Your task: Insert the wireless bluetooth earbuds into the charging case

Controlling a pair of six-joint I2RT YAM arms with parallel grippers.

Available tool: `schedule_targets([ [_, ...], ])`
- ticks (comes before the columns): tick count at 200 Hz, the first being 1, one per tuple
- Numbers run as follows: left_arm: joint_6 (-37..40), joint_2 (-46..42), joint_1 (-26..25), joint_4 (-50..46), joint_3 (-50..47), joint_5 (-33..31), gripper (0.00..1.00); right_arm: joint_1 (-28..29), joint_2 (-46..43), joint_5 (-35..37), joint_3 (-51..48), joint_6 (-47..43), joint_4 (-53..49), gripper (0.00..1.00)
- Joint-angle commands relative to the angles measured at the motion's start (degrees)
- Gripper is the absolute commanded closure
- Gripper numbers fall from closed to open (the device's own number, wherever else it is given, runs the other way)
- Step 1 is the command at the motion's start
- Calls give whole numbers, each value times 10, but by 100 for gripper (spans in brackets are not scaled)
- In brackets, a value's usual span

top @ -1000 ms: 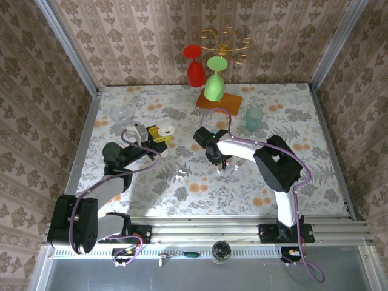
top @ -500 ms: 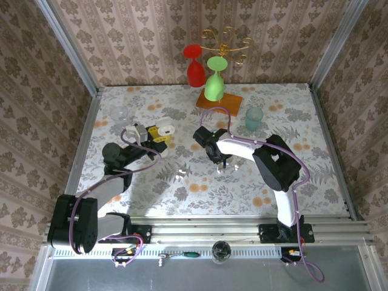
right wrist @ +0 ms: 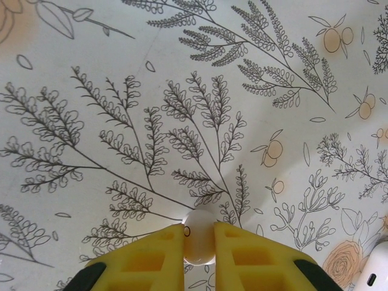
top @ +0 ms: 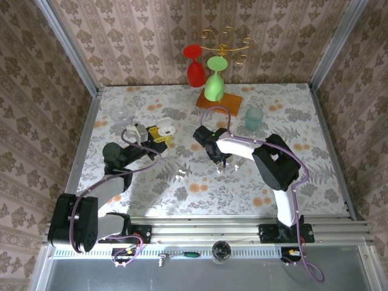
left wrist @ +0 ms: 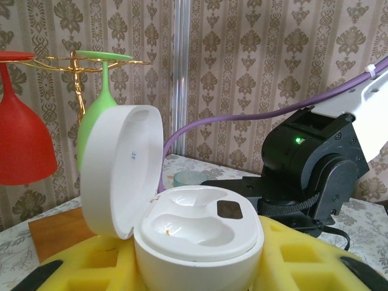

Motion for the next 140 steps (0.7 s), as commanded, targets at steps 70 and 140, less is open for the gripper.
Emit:
schedule_targets([
  [70, 75, 5, -54, -65, 27, -17, 69, -91, -148, -191, -136, 76, 125, 82],
  [140, 103, 99, -135, -2, 55, -102, 70, -176, -291, -305, -249, 146, 219, 82],
])
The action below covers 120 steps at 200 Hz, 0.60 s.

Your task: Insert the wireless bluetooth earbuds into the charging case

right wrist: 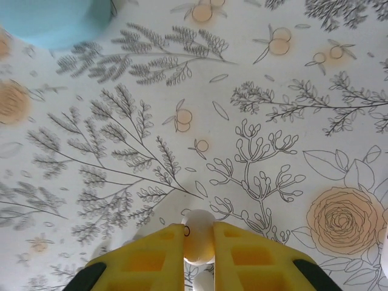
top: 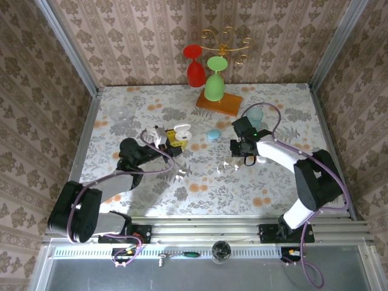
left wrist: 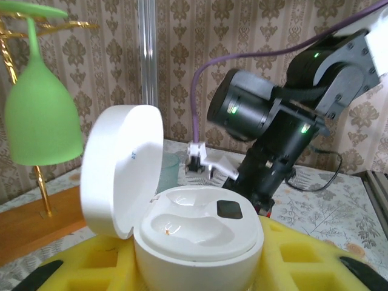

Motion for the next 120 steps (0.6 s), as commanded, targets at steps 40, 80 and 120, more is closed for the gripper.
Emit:
schedule_targets([
  [40, 31, 95, -65, 90, 45, -97, 70, -48, -114, -110, -58, 75, 64, 82],
  [80, 66, 142, -96, 92, 72, -149, 70, -64, -185, -151, -72, 103, 65, 82],
  [120, 82, 197, -115, 97, 117, -153, 69, -63, -234, -193, -73, 134, 79, 82],
])
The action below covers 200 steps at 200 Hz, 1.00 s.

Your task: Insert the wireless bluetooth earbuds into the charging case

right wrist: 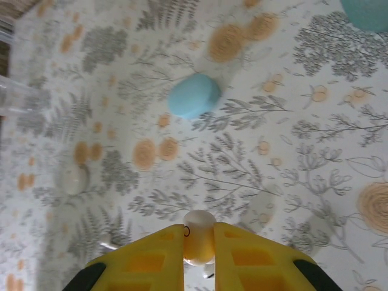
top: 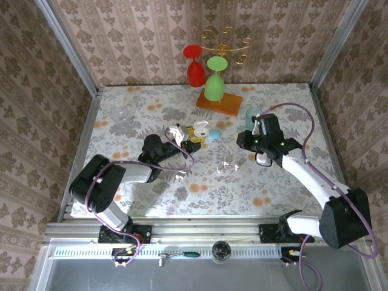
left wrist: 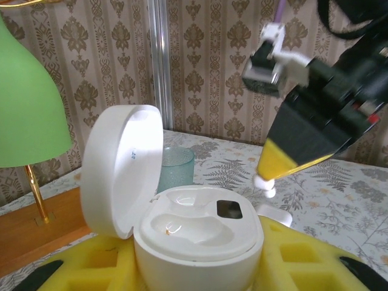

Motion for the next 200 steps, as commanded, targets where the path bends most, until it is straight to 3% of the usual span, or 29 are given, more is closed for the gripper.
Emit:
schedule_targets([
  [1, 26, 24, -9, 30, 34, -14, 70, -2, -29, -43, -10, 34, 17, 82],
  [87, 26, 90, -35, 31, 94, 33, 69, 11, -65, -111, 10, 84, 75, 82],
  [200, 40, 99, -50, 29, 108, 58, 69, 72, 22, -122, 95, 63, 100, 81],
])
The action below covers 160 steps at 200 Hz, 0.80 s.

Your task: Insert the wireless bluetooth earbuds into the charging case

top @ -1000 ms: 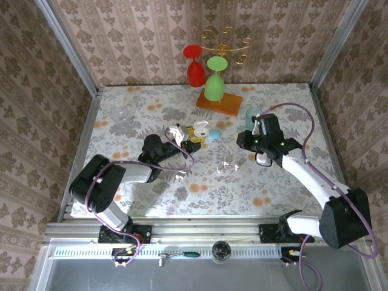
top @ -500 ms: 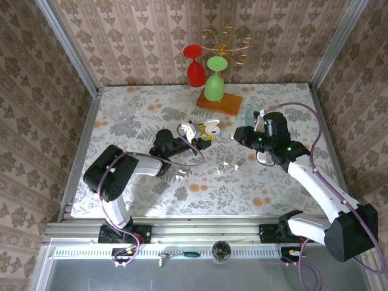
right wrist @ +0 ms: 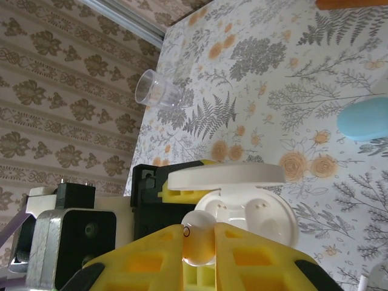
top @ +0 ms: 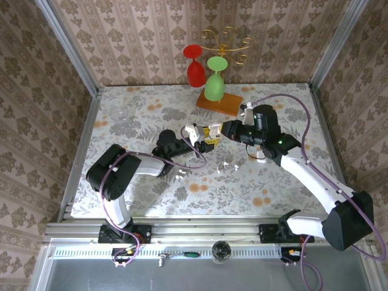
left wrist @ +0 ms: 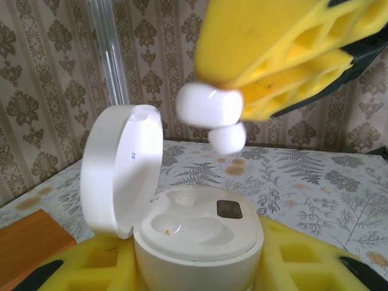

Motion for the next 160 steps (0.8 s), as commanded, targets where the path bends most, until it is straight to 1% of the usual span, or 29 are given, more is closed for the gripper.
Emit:
schedule_targets([
  [1, 12, 4, -5, 23, 18, 13, 69, 11, 18, -14, 27, -7, 15, 81],
  [56, 13, 2, -6, 23, 16, 9, 69, 26, 39, -10, 27, -9, 19, 81],
  [120, 12, -4, -5, 23, 17, -5, 69, 29, 46, 0, 12, -9, 8, 81],
  [127, 12, -3, -6, 23, 17, -5, 69, 29, 45, 1, 12, -8, 6, 79],
  [142, 12, -3, -5, 23, 15, -5, 70, 28, 40, 4, 13, -8, 4, 69],
  [160, 12, -4, -5, 24, 10, -5, 69, 29, 28, 16, 18, -17, -10, 62],
])
